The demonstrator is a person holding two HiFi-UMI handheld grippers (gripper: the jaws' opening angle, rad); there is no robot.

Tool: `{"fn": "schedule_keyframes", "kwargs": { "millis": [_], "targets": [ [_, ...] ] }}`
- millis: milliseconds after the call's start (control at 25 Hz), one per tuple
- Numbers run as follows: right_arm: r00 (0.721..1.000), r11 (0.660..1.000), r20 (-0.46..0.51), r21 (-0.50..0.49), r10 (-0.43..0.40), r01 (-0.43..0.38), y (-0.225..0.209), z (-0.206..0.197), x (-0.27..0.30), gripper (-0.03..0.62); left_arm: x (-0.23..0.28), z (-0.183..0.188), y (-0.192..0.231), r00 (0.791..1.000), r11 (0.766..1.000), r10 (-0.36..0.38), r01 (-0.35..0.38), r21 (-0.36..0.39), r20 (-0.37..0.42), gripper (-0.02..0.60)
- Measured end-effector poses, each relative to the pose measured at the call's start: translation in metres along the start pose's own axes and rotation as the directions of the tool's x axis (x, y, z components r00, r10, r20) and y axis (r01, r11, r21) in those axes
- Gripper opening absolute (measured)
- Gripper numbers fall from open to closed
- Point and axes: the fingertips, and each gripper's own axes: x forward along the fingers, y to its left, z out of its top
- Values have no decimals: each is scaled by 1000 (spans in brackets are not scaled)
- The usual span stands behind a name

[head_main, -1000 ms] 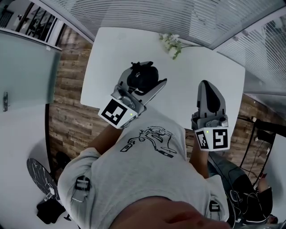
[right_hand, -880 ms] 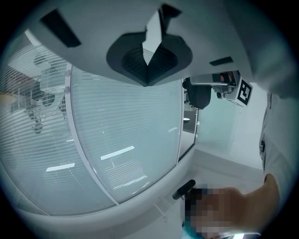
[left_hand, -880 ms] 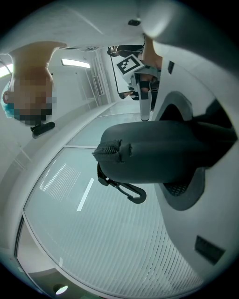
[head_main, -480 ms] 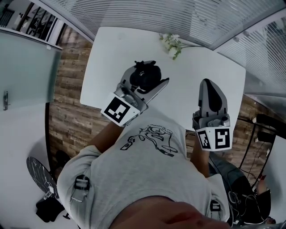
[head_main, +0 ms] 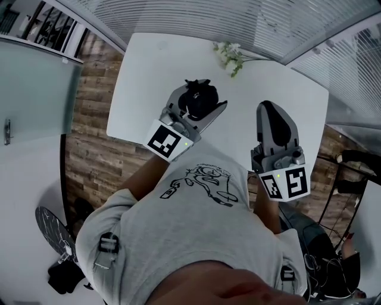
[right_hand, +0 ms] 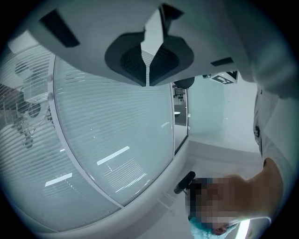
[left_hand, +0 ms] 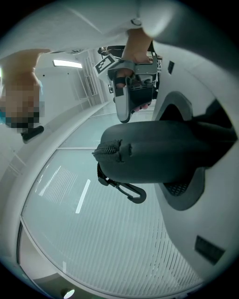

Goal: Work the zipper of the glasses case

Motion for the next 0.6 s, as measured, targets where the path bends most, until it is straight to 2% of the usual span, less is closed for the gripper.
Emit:
{"fn": "schedule_keyframes", "kwargs": {
  "millis": [600],
  "targets": [
    [984, 982, -18, 82, 175, -173, 49, -9, 28, 105, 21, -17, -15, 999, 998, -33, 32, 58, 12, 245]
  ]
}}
